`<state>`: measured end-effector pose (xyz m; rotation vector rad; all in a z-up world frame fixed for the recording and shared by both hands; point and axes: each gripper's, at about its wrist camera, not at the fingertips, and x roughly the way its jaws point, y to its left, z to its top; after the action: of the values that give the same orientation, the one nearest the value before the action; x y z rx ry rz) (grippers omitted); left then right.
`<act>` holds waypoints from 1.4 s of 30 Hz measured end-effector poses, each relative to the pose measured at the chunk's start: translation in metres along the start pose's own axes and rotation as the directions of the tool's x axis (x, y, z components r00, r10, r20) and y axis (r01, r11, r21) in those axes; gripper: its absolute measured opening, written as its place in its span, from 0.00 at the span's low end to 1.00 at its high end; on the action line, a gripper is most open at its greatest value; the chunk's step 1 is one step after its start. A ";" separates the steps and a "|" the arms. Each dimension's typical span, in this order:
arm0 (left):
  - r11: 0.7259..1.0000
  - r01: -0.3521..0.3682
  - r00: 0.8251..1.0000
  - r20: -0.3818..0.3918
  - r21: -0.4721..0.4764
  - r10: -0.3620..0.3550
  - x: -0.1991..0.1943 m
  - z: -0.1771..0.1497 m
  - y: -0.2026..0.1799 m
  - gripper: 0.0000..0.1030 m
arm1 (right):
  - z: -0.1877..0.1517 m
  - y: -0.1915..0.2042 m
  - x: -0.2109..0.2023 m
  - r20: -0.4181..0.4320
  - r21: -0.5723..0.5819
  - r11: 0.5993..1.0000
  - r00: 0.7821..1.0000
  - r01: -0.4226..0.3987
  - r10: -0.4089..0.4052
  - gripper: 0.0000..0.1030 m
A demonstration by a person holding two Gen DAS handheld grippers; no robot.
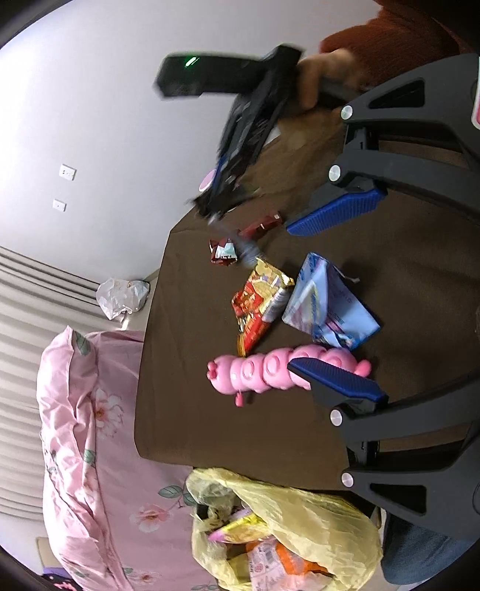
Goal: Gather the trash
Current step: 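Grasp blue-white wrapper with left gripper while right gripper grasps grey-black wrapper, then carry blue-white wrapper and grey wrapper into the yellow bag with both grippers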
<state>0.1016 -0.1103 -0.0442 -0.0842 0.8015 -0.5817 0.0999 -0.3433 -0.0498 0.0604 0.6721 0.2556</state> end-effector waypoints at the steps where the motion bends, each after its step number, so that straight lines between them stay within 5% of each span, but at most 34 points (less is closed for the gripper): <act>1: 1.000 -0.011 1.000 0.000 0.009 0.011 0.003 0.003 -0.003 0.63 | -0.006 -0.002 -0.004 -0.001 0.009 1.000 1.000 0.008 -0.008 0.16; 5: 0.996 -0.086 0.996 -0.025 0.025 0.087 0.019 0.007 -0.004 0.63 | -0.034 -0.017 -0.018 -0.024 0.079 0.997 1.000 0.018 -0.017 0.16; 11: 0.998 -0.057 0.991 -0.123 0.031 0.060 0.030 -0.012 -0.002 0.54 | -0.062 -0.023 -0.033 -0.030 0.102 0.994 0.999 0.042 -0.039 0.16; 16: 0.999 -0.039 0.989 -0.140 0.003 0.040 0.030 -0.019 0.000 0.28 | -0.068 -0.021 -0.036 -0.022 0.108 0.994 0.999 0.032 -0.030 0.16; 20: 1.000 -0.015 0.995 -0.094 0.014 0.016 0.019 -0.015 -0.004 0.28 | -0.068 -0.016 -0.036 -0.019 0.085 0.996 0.999 0.041 -0.039 0.16; 24: 0.995 0.033 0.999 -0.008 0.099 -0.033 -0.002 -0.005 -0.012 0.53 | -0.071 -0.016 -0.038 -0.019 0.086 0.996 0.999 0.032 -0.030 0.16; 28: 0.987 0.032 0.999 -0.043 0.159 -0.025 0.006 0.001 -0.008 0.53 | -0.075 -0.018 -0.035 -0.035 0.095 0.995 0.999 0.025 -0.022 0.16; 32: 0.996 0.069 0.991 -0.115 0.056 -0.063 0.027 0.003 -0.001 0.53 | -0.078 -0.019 -0.032 -0.046 0.104 0.994 0.999 0.022 -0.017 0.16; 37: 1.000 0.026 0.992 -0.128 0.008 -0.025 0.046 0.001 -0.004 0.53 | -0.081 -0.015 -0.032 -0.052 0.087 0.996 0.998 0.033 -0.028 0.16; 42: 0.999 0.016 0.993 -0.119 0.042 -0.011 0.045 -0.006 -0.009 0.41 | -0.079 -0.012 -0.037 -0.027 0.071 0.997 0.999 0.036 -0.034 0.16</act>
<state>0.1178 -0.1401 -0.0754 -0.0156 0.9039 -0.6211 0.0254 -0.3663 -0.0903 0.1141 0.7069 0.1987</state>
